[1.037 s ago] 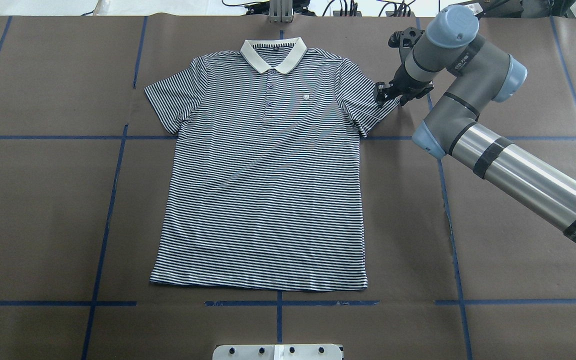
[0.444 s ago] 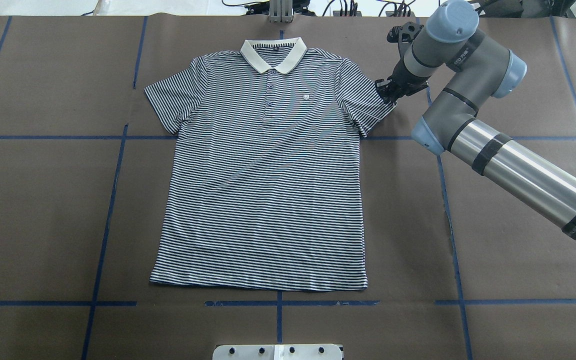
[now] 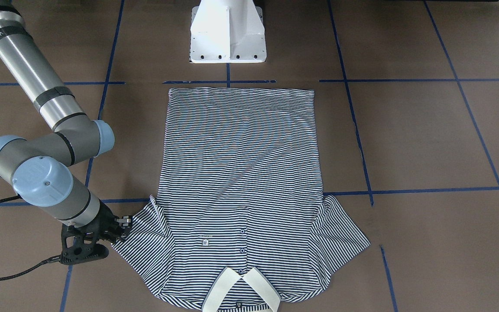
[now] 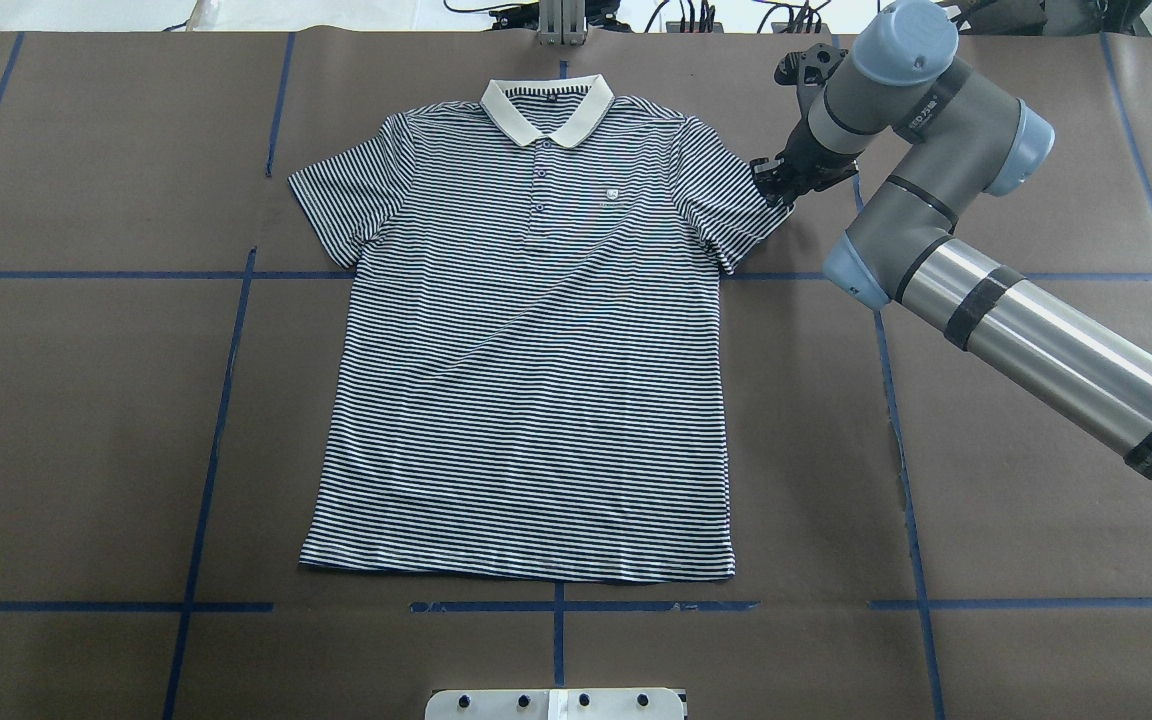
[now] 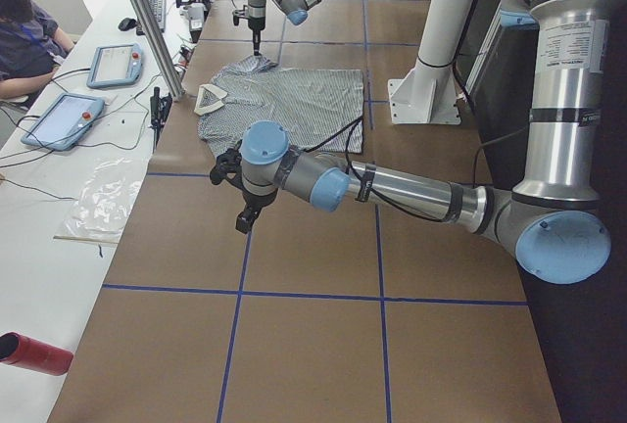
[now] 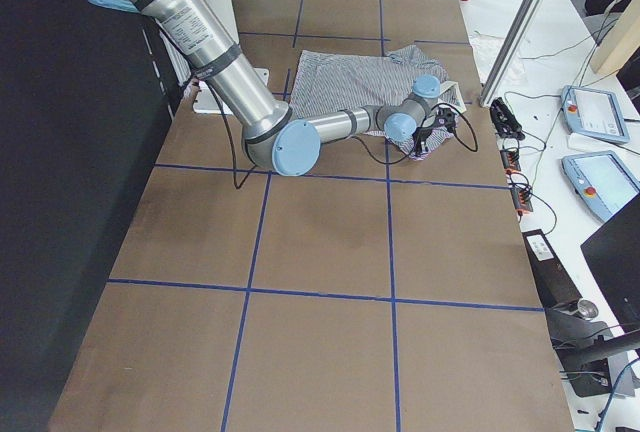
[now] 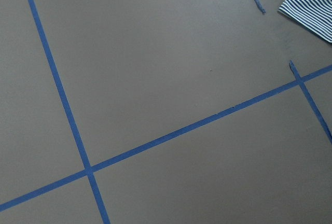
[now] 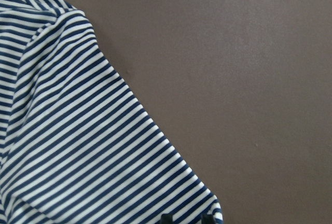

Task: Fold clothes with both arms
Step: 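Grasp the sleeve with the right gripper and fold it inward over the chest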

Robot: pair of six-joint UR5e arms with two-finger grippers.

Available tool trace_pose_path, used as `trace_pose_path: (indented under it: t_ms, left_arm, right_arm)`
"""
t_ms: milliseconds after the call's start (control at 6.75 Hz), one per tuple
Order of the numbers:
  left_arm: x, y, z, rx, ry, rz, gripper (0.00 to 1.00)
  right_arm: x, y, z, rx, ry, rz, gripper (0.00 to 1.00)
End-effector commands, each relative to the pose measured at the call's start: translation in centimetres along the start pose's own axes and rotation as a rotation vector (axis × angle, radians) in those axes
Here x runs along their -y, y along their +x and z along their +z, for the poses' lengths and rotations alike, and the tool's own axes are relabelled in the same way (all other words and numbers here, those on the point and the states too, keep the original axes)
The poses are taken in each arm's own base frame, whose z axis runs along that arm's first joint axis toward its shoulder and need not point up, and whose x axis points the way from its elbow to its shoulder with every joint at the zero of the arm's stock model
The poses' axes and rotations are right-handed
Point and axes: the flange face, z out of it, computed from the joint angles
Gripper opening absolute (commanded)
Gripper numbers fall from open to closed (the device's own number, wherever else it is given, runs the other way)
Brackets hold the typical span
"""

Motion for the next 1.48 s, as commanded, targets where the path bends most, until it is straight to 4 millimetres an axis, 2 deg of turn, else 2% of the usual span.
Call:
trace_pose_path:
  t_ms: [0,148,444,593,741,1185,1333]
  left_arm:
    - [-0.2,0.3,0.0,-0.034,-0.002,-0.002,1.0]
    - [-0.1,0.3,0.0,-0.034,-0.001,-0.001,1.0]
    - [-0.1,0.3,0.0,-0.034,-0.001,-0.001,1.0]
    - [-0.1,0.3,0.0,-0.034,-0.001,-0.001,1.0]
    - [-0.1,0.3,0.0,-0.034,-0.001,-0.001,1.0]
    - [0.0,0.4,0.0,-0.034,0.0,0.0,1.0]
    - [0.2,0.5,-0.2,-0.034,0.004,0.005,1.0]
  right_arm:
    - [0.0,0.5,0.4,-0.036,-0.004,-0.021,0.64]
    - [0.1,0.7,0.4,-0.048,-0.007,-0.03,0.63]
    - [0.1,0.6,0.5,-0.05,-0.006,-0.028,0.5]
    - [0.0,0.8,0.6,-0.054,-0.007,-0.025,0.22]
    - [0.0,0.7,0.7,-0.054,-0.008,-0.024,0.0]
    - [0.3,0.2,-0.1,-0.038,0.006,-0.013,0.0]
    - [0.6,-0.8,-1.5,-0.012,0.028,-0.029,0.0]
